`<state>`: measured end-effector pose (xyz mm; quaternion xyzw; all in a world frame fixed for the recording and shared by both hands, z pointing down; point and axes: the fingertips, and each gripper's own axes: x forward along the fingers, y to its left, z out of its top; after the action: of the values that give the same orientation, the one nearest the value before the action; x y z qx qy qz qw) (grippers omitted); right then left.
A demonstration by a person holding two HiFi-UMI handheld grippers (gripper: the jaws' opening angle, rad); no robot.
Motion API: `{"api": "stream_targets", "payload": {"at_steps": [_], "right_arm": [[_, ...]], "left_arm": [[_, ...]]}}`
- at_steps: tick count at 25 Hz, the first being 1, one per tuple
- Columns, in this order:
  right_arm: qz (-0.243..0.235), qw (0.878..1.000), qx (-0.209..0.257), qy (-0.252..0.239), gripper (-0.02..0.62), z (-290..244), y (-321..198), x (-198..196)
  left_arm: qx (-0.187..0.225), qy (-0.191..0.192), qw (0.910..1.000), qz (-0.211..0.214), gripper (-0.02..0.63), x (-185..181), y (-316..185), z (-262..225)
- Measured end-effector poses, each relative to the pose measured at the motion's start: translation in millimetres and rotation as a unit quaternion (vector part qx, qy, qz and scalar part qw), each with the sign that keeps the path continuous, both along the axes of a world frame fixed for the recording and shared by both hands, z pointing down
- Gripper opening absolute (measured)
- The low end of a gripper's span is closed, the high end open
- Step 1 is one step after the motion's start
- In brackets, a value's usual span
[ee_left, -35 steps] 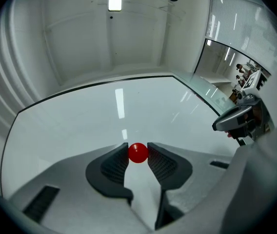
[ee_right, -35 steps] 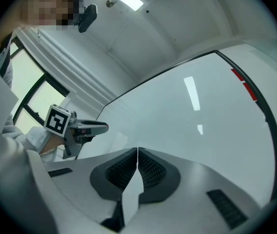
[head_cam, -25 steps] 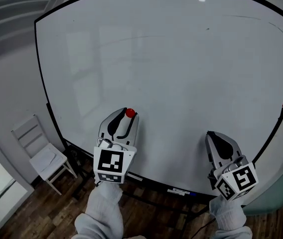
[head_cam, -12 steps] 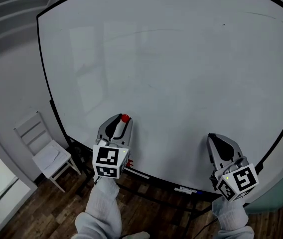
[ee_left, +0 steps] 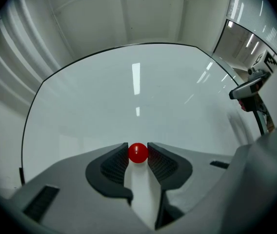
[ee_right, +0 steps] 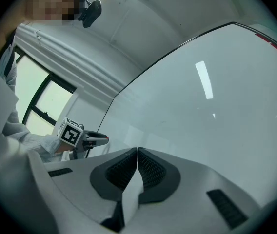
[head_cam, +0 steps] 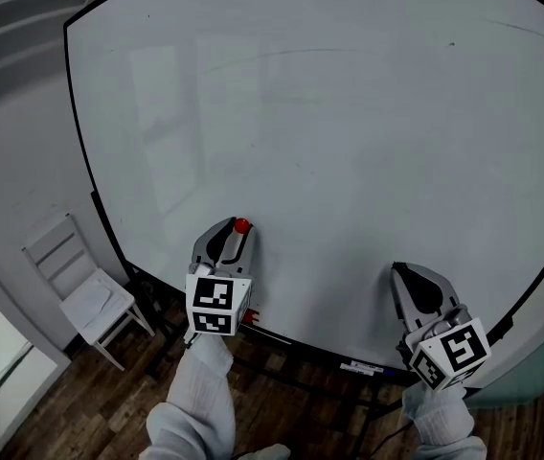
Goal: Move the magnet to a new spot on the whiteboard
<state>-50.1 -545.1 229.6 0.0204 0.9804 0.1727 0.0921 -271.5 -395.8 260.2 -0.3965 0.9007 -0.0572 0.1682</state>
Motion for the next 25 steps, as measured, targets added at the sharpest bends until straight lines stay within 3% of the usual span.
{"api": "stream_targets", "payload": {"at_steps": [11,18,23,25], "right_arm": [[0.008,1.0,-0.004,0.008,0.029,9,-5,-10],[0.004,1.0,-0.005,0.009,0.029,11,-3,-10],[0.005,1.0,-0.006,0.008,0.029,10,-4,-7],[0.005,1.0,-0.008,0.008,0.029,11,-4,-7]], "left_arm": [[0.012,0.023,0.9994,0.023,0.127,-13,-9,6],[0.008,0.016,0.9998,0.008,0.127,-13,-8,5],[0.0,0.027,0.9995,0.015,0.216,-12,-7,9],[-0.003,0.027,0.9995,0.015,0.222,-10,-6,10]]}}
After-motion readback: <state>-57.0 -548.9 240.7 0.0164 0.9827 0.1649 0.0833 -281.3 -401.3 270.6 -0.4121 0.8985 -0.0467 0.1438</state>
